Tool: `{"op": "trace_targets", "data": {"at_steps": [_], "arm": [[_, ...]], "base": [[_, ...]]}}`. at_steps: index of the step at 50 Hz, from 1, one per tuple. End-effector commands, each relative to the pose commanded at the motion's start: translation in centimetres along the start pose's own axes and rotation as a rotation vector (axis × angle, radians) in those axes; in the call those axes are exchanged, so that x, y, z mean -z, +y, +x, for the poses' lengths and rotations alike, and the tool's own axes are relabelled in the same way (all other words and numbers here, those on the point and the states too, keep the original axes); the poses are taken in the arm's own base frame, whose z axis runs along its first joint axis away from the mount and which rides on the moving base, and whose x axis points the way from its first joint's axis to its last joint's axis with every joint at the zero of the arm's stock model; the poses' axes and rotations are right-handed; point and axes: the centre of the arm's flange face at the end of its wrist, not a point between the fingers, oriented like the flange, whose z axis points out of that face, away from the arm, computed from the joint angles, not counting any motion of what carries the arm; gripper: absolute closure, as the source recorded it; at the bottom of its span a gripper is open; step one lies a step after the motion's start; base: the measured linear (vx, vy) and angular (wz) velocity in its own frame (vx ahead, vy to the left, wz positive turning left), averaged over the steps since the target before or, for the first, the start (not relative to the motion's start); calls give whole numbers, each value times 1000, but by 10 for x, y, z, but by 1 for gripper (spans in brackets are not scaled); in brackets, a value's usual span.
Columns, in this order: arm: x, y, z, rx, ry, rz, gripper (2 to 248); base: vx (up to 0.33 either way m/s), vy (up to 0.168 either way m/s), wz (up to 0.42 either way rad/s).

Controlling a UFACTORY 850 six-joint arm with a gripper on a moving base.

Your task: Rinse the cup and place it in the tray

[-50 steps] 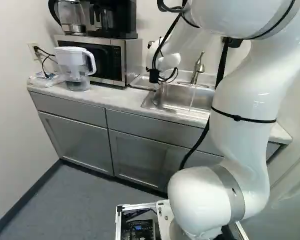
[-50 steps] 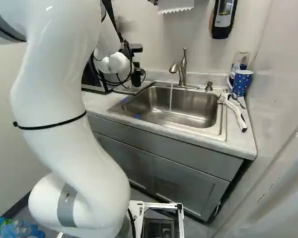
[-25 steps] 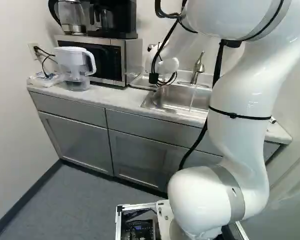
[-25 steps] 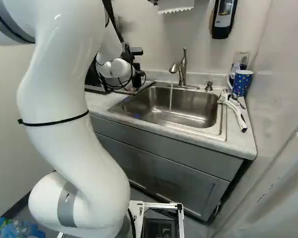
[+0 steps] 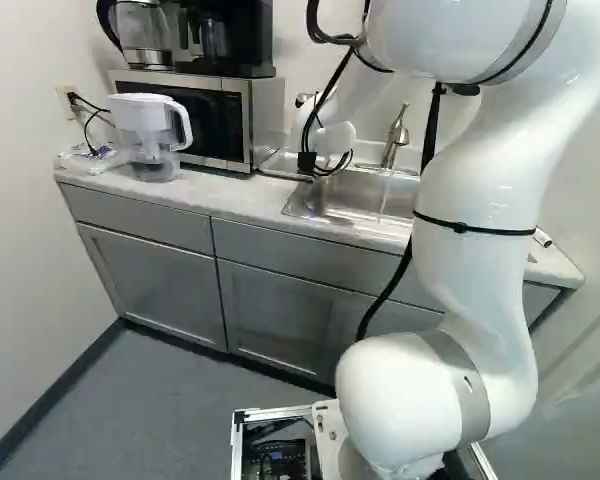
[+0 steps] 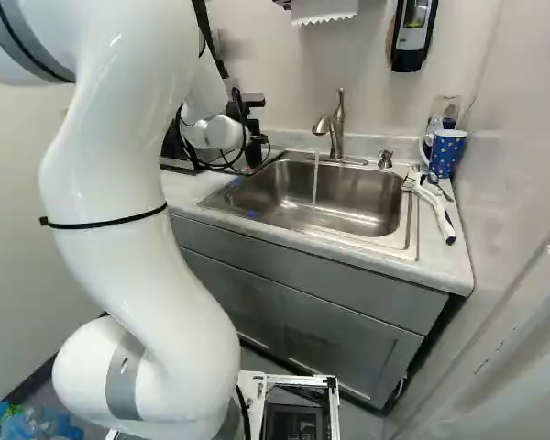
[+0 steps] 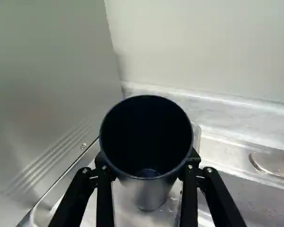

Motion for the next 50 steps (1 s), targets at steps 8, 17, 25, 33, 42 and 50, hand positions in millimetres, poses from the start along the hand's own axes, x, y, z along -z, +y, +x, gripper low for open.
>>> {"op": "trace_targets", "data": {"at_steps": [8,17,25,33,42,50], "arm": [[0,0,0,0,0,0,101],[0,0,0,0,0,0,34],[0,0,0,0,0,0,3],[1,0,1,0,2,0,3],[4,0,9,0,16,1,3],[8,-1,17,0,32,1,3]], "base": [[0,0,0],[0,0,0],[0,0,0],[0,0,0],[0,0,0],[0,0,0]]}}
